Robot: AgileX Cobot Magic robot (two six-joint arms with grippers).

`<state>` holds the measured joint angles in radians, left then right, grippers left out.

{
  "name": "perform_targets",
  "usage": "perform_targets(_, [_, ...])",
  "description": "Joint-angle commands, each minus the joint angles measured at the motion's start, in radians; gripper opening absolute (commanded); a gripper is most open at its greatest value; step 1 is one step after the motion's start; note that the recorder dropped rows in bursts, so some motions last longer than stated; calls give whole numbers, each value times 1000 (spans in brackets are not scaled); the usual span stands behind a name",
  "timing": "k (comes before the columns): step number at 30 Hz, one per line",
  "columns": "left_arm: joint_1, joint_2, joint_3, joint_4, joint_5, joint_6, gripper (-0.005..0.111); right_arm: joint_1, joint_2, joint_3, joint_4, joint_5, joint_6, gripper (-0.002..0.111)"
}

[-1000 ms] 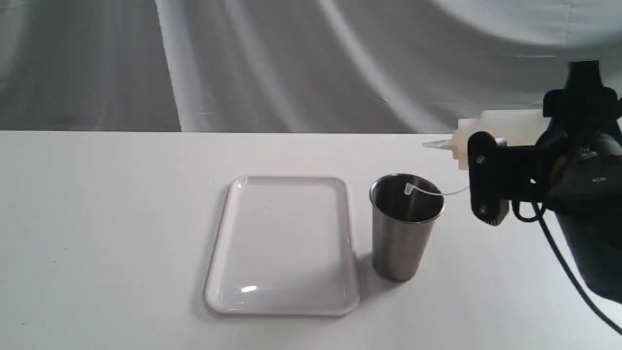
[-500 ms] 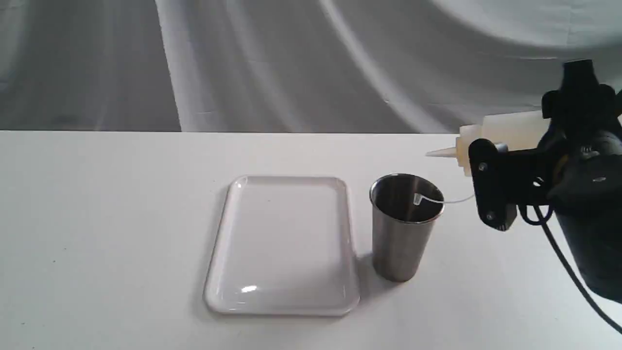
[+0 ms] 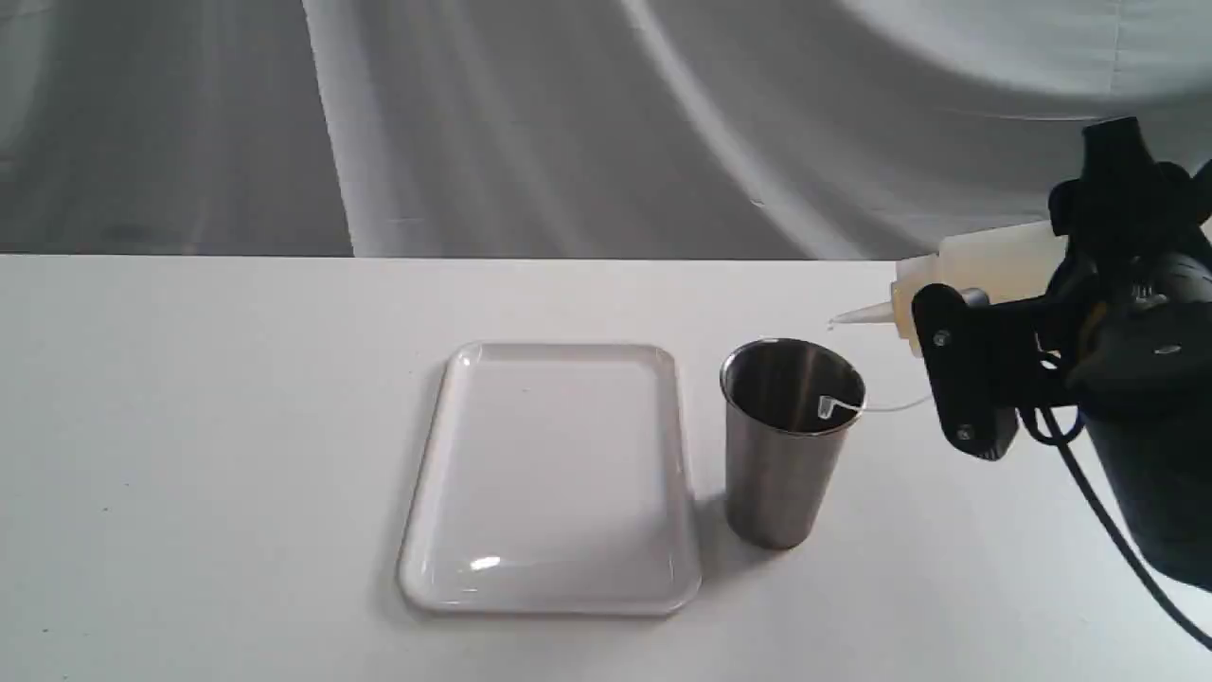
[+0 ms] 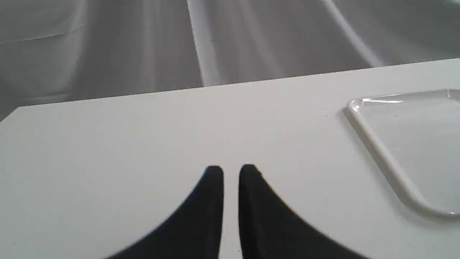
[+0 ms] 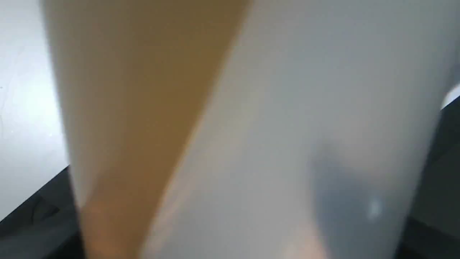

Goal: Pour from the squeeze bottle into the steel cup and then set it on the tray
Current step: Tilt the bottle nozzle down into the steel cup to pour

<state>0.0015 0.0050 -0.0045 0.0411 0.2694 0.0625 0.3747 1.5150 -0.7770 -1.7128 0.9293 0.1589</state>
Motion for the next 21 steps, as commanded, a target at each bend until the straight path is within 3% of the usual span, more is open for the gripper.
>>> perform_targets(1, [-1, -5, 4, 2, -7, -2, 8, -6, -8, -4, -32, 22, -6, 0])
perform_targets(21, [-1, -5, 4, 2, -7, -2, 8, -6, -8, -4, -32, 22, -67, 0])
